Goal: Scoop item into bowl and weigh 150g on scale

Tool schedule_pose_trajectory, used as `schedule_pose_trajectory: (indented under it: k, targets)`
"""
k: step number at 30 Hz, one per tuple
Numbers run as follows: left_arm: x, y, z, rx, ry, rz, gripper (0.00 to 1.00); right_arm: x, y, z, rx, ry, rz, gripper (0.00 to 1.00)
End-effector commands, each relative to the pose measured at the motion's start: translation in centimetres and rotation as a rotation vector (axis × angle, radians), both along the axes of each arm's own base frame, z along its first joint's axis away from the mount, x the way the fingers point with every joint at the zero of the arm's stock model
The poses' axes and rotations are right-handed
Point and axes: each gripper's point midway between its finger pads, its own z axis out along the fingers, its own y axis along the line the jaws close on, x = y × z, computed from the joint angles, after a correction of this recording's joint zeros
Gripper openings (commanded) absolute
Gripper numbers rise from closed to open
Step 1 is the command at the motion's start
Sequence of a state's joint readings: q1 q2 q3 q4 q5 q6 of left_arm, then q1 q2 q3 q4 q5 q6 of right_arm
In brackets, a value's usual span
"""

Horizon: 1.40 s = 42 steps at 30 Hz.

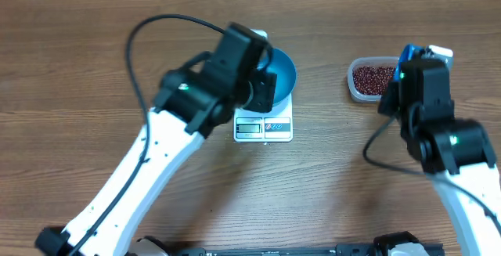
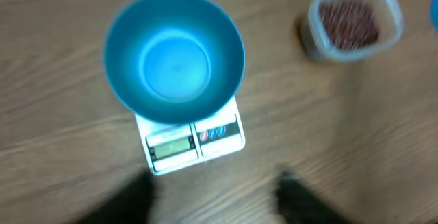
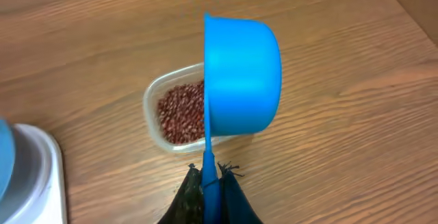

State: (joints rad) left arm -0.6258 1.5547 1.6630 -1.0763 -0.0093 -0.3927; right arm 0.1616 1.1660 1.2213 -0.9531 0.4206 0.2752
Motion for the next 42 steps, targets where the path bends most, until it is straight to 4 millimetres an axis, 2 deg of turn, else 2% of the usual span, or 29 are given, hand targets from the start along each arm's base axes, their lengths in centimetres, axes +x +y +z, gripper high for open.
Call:
schedule_pose_trajectory:
  k: [1, 4, 7, 10, 15, 20, 27, 34, 42]
  targets:
    - [-0.6, -1.1, -5.4, 0.072, 0.11, -0.011, 0.04, 1.9, -0.7, 2.9, 0.006, -0.059, 0.012, 0.03]
    - [-1.0, -2.1, -8.9, 0.123, 0.157, -0.016, 0.04, 3.0, -1.3, 3.1, 0.053, -0.076, 0.013, 0.03]
    - [-0.9, -2.0, -11.6, 0.222, 0.144, 0.028, 0.04, 3.7, -1.9, 2.8, 0.114, -0.084, 0.027, 0.03]
    - [-1.0, -1.6, -13.7, 0.301, 0.137, 0.03, 0.04, 4.1, -2.9, 3.0, 0.161, -0.105, 0.025, 0.03]
    - [-1.6, -1.6, -17.2, 0.338, 0.143, -0.049, 0.04, 4.5, -2.8, 3.4, 0.154, -0.121, 0.079, 0.03]
    - [-1.5, -1.9, -18.8, 0.348, 0.107, -0.132, 0.04, 4.8, -2.7, 3.5, 0.154, -0.127, 0.084, 0.03]
    - [-0.6, -2.6, -19.5, 0.361, 0.039, -0.229, 0.04, 4.9, -2.8, 3.6, 0.153, -0.135, 0.085, 0.03]
    - [-0.4, -1.8, -22.7, 0.454, 0.073, -0.273, 0.04, 4.9, -2.8, 3.6, 0.152, -0.135, 0.085, 0.03]
    - [0.7, -1.8, -22.6, 0.416, 0.061, -0.252, 0.04, 4.9, -2.8, 3.6, 0.152, -0.135, 0.085, 0.03]
